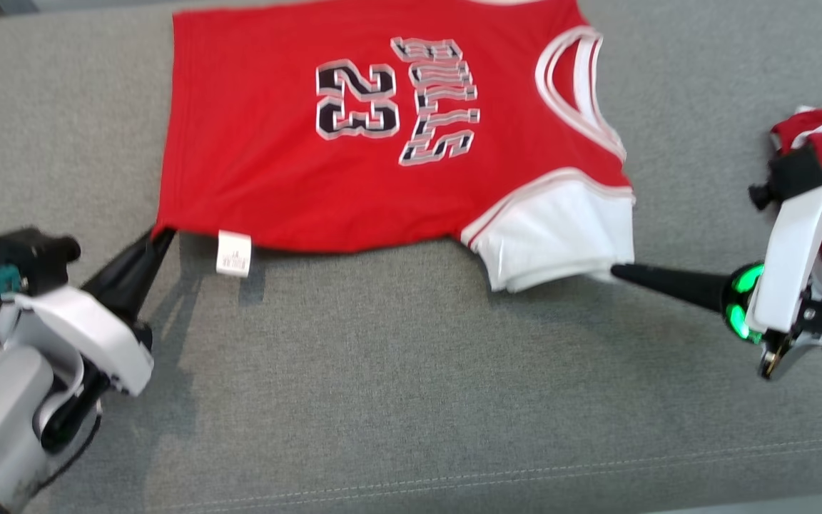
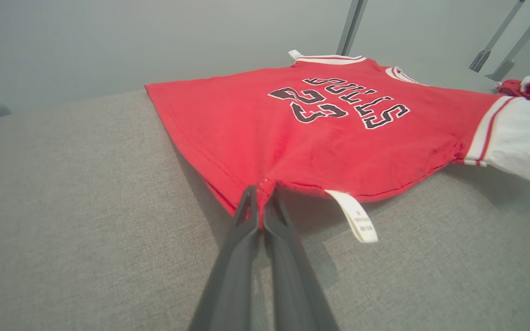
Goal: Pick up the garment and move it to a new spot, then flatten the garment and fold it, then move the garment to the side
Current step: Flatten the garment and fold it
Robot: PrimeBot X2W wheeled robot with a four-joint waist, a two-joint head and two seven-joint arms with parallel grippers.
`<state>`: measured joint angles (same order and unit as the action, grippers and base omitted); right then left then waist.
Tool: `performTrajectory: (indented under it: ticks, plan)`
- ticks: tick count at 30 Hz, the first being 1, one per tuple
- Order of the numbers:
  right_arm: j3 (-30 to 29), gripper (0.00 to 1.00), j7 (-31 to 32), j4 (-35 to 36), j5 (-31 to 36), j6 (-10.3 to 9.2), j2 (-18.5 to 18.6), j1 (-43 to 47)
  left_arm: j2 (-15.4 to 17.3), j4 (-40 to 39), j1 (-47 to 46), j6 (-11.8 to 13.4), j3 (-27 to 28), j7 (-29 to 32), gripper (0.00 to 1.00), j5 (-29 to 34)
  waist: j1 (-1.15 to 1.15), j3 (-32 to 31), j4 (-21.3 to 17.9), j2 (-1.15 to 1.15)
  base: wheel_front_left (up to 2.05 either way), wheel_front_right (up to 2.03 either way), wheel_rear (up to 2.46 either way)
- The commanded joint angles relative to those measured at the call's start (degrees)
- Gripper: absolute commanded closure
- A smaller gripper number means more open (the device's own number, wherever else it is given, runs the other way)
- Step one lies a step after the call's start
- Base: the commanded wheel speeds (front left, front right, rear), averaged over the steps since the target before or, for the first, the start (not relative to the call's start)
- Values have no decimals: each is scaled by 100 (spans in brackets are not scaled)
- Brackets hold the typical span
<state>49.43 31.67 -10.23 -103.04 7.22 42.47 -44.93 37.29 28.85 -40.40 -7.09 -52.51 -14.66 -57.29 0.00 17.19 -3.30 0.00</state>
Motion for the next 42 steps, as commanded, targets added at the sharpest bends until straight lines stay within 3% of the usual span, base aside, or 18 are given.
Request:
performTrajectory:
  ticks: [1, 13, 25, 26, 27, 28, 29, 35, 42]
  plan:
    - [37, 100, -73, 115, -69, 26, 151, 278, 267, 28, 81, -39, 277, -33, 100, 15, 0, -319, -48, 0, 0, 0, 0]
    - [484, 100, -396, 254, -359, 26, 235, 993, 165, 164, 1030, -39, 148, -33, 100, -73, 0, -1072, 95, 0, 0, 0, 0]
    - [813, 100, -620, 297, -370, 26, 317, 1240, 75, 485, 1254, -39, -13, -34, 100, -22, 0, -1145, 141, 0, 0, 0, 0]
    - [855, 83, -641, 268, -319, 26, 325, 1231, 63, 544, 1251, -39, -34, -34, 87, 4, 0, -1131, 138, 0, 0, 0, 0]
    - [891, 0, -651, 252, -289, 26, 326, 1223, 40, 608, 1257, -39, -64, -34, 56, 16, 0, -1118, 134, 0, 0, 0, 0]
    - [914, 0, -658, 248, -282, 26, 324, 1214, 18, 668, 1258, -39, -109, -34, 12, 34, 0, -1104, 128, 0, 0, 0, 0]
    - [920, 0, -672, 259, -289, 26, 325, 1205, 0, 722, 1247, -39, -144, -34, 0, 59, 0, -1087, 124, 0, 0, 0, 0]
    - [790, 0, -813, 497, -424, 26, 503, 1163, -34, 957, 1168, -39, -369, -34, 0, 62, 0, -1047, 125, 0, 0, 0, 0]
    - [505, 0, -1890, 455, 189, 26, 522, 1154, -84, 994, 1131, -39, 203, -34, 0, 327, 0, -1152, 200, 0, 0, 0, 0]
